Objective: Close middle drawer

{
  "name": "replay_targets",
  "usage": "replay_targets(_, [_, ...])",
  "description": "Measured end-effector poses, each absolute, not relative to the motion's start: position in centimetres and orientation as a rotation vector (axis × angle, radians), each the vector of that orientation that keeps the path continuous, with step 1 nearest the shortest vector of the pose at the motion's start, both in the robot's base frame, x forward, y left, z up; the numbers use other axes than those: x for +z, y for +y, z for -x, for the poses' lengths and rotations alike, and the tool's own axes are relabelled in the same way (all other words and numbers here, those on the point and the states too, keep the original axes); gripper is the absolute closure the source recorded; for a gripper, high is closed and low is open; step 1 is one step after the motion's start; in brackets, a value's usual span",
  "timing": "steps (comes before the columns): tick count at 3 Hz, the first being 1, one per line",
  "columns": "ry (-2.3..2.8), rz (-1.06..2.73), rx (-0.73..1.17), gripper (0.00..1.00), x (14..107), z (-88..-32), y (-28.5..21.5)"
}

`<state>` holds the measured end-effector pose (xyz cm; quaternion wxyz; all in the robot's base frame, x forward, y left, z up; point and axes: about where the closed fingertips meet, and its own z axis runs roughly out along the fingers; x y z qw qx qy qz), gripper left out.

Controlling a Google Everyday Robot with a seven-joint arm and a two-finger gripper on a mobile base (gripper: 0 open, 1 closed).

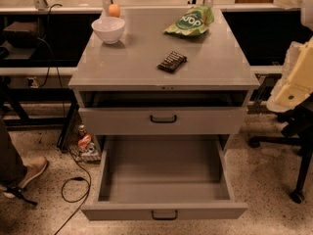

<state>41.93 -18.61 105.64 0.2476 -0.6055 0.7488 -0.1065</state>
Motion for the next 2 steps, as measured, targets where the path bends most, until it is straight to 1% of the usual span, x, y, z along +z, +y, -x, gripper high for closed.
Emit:
replay_targets(1, [2.041, 1.651, -0.290, 0.00, 105.7, -41.9, -18.6])
replay_targets(2, [2.111, 1.693, -0.250, 0.00, 102.9, -41.9, -17.0])
